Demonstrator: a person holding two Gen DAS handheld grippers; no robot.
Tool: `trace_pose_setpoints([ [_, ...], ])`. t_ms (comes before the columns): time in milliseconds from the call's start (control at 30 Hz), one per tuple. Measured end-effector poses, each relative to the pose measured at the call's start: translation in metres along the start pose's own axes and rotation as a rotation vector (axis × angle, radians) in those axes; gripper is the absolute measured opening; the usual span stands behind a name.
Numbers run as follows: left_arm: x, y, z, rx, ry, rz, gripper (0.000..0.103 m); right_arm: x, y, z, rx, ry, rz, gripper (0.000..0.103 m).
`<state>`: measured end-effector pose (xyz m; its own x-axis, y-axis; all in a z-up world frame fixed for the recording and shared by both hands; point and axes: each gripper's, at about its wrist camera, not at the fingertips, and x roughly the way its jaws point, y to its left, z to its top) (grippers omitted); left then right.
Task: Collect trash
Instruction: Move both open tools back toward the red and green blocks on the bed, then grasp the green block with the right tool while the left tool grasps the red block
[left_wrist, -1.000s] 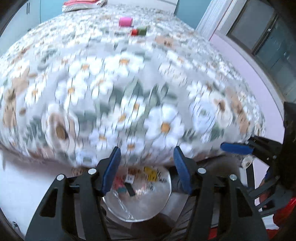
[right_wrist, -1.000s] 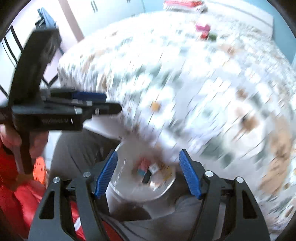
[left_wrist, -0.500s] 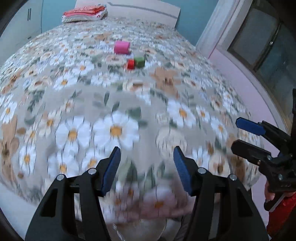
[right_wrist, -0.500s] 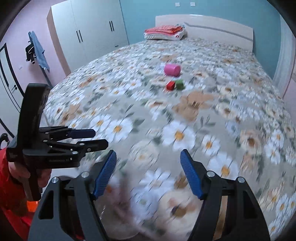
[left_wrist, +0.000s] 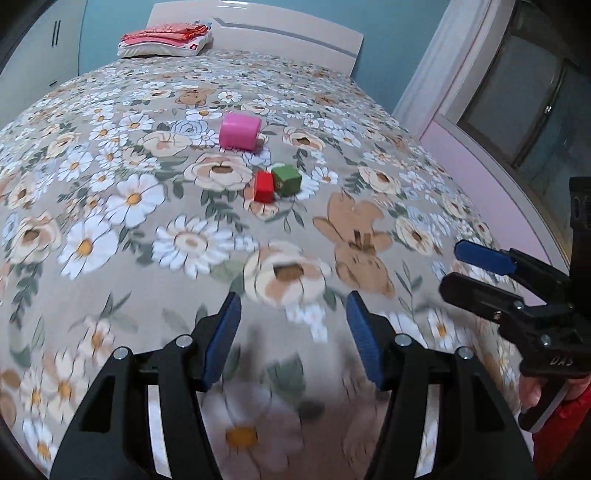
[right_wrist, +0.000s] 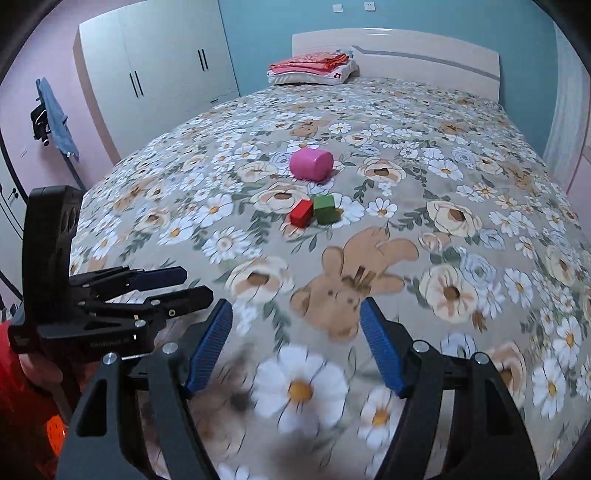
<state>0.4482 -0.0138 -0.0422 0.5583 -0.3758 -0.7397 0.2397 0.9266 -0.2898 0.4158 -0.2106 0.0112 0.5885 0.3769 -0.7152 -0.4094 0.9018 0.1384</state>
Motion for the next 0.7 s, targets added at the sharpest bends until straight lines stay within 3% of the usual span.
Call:
trace_pose_setpoints([
  [367, 0.079, 0.016, 0.054, 0.023, 0.007, 0.025, 0.06, 0.092, -0.039, 0.058, 0.025, 0.054, -0.039, 0.074],
  [700, 0.129, 0.026, 0.079, 0.024, 0.037, -0.003, 0.059, 0.166, -0.061, 0.102, 0.055, 0.164, 0.016, 0.07],
])
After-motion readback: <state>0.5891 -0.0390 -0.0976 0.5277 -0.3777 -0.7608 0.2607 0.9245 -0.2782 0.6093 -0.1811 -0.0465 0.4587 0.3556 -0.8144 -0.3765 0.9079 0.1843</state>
